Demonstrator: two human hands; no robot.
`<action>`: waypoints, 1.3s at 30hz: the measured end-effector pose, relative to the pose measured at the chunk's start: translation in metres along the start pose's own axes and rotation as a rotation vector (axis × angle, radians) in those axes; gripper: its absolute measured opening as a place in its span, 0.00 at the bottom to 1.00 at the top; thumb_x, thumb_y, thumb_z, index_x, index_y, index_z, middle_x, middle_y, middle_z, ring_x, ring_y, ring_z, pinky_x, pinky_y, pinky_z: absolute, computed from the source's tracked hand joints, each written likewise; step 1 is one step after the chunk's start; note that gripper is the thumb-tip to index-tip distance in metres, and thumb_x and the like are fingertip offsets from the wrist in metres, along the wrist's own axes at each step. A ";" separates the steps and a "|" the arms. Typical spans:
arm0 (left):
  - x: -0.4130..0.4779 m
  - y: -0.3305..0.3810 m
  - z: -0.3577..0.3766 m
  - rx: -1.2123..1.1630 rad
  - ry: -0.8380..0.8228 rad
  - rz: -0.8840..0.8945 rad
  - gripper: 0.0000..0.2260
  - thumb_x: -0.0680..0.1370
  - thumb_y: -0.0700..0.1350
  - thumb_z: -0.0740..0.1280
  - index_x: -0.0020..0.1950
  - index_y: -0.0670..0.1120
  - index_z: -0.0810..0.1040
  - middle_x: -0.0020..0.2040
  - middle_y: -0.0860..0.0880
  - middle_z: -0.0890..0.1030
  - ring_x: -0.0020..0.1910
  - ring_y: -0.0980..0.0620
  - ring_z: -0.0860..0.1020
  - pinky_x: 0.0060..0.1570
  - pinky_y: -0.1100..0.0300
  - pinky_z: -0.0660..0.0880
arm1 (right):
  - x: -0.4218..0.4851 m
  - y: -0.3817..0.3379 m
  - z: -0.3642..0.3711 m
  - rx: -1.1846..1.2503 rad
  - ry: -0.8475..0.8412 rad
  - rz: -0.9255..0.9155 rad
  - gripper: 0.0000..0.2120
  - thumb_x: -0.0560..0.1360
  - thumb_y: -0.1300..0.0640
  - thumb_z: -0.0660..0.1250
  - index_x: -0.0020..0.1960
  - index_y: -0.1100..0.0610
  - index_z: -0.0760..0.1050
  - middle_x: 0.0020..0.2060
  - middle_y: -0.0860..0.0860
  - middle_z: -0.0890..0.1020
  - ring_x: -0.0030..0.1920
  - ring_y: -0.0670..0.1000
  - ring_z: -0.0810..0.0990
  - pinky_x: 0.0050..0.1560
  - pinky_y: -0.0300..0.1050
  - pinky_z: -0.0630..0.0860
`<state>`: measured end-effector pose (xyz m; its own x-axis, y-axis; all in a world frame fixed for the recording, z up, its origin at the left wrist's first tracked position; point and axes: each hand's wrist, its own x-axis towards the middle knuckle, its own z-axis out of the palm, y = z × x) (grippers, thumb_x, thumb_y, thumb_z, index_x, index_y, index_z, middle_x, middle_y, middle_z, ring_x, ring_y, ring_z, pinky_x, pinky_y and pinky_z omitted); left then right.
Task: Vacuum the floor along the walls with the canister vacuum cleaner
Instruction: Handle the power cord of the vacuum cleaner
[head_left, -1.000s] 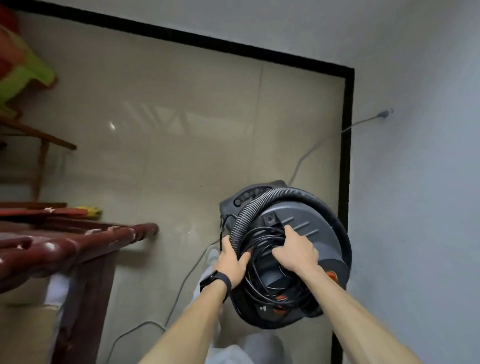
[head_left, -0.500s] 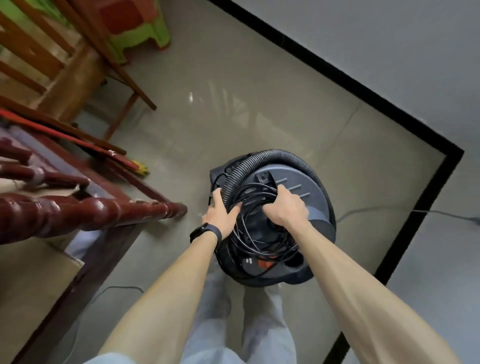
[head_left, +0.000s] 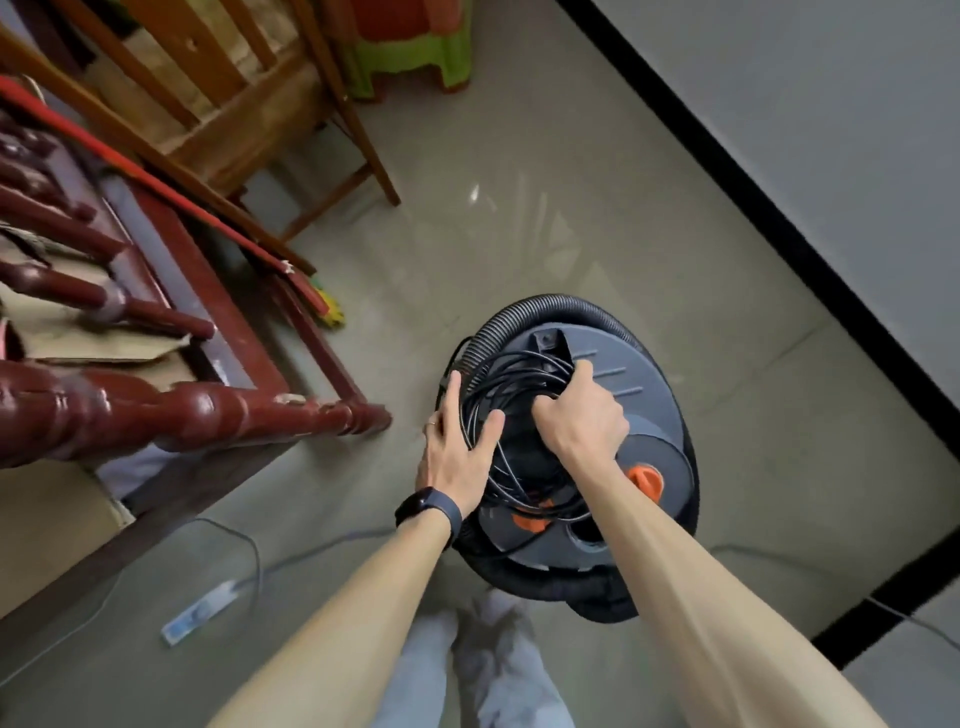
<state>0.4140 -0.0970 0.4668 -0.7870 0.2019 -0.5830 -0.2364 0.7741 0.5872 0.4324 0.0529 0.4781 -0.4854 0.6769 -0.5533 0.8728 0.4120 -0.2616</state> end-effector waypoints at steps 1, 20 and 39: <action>0.013 0.004 -0.006 0.012 -0.014 0.005 0.31 0.78 0.68 0.57 0.75 0.73 0.42 0.76 0.42 0.64 0.71 0.41 0.67 0.63 0.49 0.65 | 0.007 -0.007 -0.001 0.020 0.000 0.006 0.14 0.74 0.53 0.65 0.55 0.53 0.62 0.43 0.53 0.75 0.45 0.59 0.72 0.47 0.52 0.70; 0.312 0.159 -0.117 -0.034 -0.046 -0.024 0.30 0.79 0.64 0.59 0.72 0.76 0.41 0.72 0.36 0.62 0.66 0.33 0.70 0.66 0.40 0.64 | 0.249 -0.232 -0.082 0.031 0.029 -0.121 0.14 0.74 0.51 0.64 0.55 0.56 0.67 0.42 0.54 0.75 0.44 0.60 0.73 0.46 0.51 0.69; 0.557 0.274 -0.214 -0.234 0.198 -0.143 0.32 0.79 0.59 0.61 0.76 0.70 0.45 0.74 0.41 0.67 0.70 0.38 0.68 0.69 0.45 0.64 | 0.466 -0.471 -0.154 -0.109 -0.066 -0.475 0.15 0.74 0.51 0.65 0.53 0.57 0.64 0.51 0.60 0.81 0.48 0.63 0.76 0.46 0.51 0.66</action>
<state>-0.2110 0.0991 0.4232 -0.8267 -0.0370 -0.5615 -0.4586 0.6226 0.6341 -0.2126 0.2686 0.4654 -0.8213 0.3599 -0.4426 0.5434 0.7296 -0.4151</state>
